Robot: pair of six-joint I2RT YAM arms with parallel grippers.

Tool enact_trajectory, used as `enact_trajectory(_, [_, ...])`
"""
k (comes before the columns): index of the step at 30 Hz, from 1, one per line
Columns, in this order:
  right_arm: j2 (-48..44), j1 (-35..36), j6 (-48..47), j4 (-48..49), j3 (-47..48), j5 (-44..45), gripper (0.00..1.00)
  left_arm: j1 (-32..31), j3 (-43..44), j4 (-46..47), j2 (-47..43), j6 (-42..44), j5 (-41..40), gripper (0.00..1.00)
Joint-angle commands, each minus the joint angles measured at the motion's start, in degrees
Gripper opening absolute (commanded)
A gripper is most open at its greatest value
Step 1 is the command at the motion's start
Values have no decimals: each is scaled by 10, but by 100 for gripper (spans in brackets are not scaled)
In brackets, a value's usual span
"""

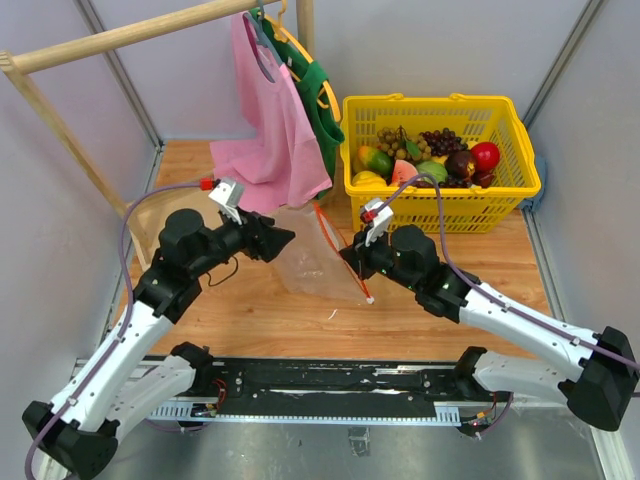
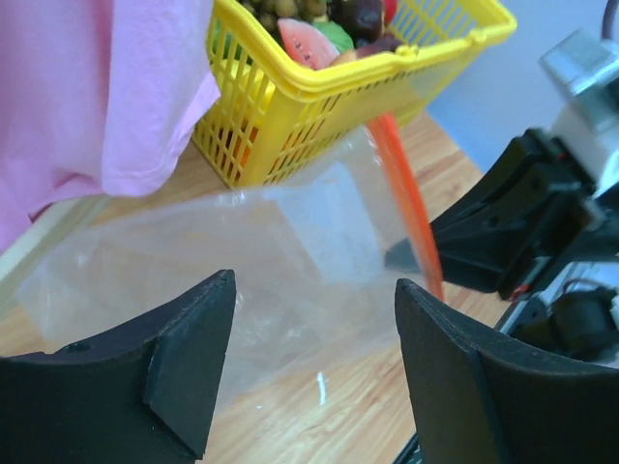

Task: Place the food in the zip-top bag and seal the zipper
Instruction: Pick up the zipper food storage bag at the center of the board, then open the zipper of the food storage bag.

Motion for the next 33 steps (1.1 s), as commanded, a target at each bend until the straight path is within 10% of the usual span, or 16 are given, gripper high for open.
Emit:
enact_trajectory(1, [14, 21, 103, -56, 38, 106, 1, -32, -16, 16, -45, -130, -136, 71])
enact_trajectory(15, [29, 80, 220, -27, 40, 155, 1, -300, -86, 150, 32, -272, -426, 76])
enact_trajectory(26, [37, 89, 216, 6, 22, 159, 1, -333, -71, 124, 97, -294, -526, 76])
enact_trajectory(33, [38, 93, 205, 7, 18, 171, 1, -335, -20, 33, 126, -284, -551, 52])
